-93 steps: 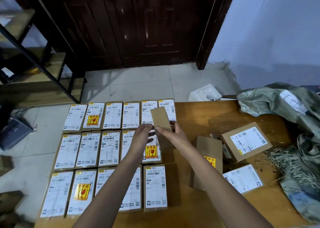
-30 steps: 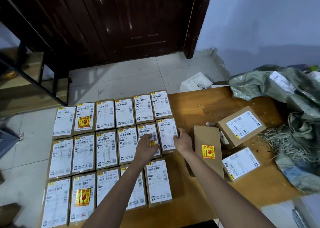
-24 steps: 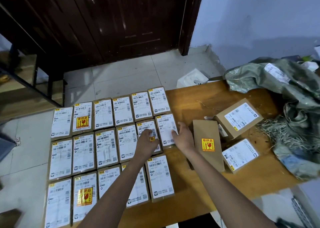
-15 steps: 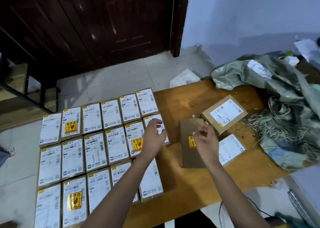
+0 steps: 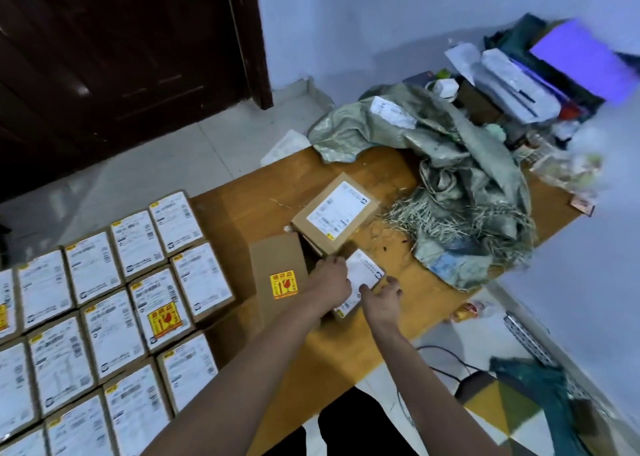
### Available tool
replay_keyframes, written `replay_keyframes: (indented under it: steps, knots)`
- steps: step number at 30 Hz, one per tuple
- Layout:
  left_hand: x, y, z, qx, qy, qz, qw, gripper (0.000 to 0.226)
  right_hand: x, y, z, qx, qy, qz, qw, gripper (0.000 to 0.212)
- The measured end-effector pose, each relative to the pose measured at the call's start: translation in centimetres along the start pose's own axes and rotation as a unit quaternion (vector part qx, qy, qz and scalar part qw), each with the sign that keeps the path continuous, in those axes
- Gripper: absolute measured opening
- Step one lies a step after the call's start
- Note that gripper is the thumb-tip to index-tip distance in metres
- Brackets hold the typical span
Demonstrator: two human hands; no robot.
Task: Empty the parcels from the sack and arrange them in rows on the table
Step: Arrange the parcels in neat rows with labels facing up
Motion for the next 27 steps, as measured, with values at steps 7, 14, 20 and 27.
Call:
replay_keyframes:
  steps: [7,14,20,27]
  knots:
    - [-0.7,-2.1,-1.4,-0.023,0.074,0.022,0.997,0.049,1.0,-0.8,-1.1,-0.059,-0.022,-0.025,0.998,0.07]
    - [0.1,-2.1,-1.3,0.003,0.04,0.078,0.996,0.04,1.6,-1.0,-2.3,-0.077,-0.043,-0.099,0.991,0.079]
    - [2.6,-0.3,0.3,0.078,-0.038,0.134,0.987,0.051,0.0,3.4,0.0,-0.035,0.012,-0.154,0.987,0.069]
    - [1.1,3.8,4.7,0.227,-0.04,0.2,0.952,0.053,-3.8,3.2,3.3,-0.094,0.117,-0.188,0.971,0.057]
Point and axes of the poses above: each hand's wrist, its own z-axis away from the middle knuckle, its own y-axis out of the back of the hand, x = y × z, the point moved 4 cm from there along -z, towards the middle knuckle, and after that the axes turned 14 degrees about -y, right-handed, at the moved point
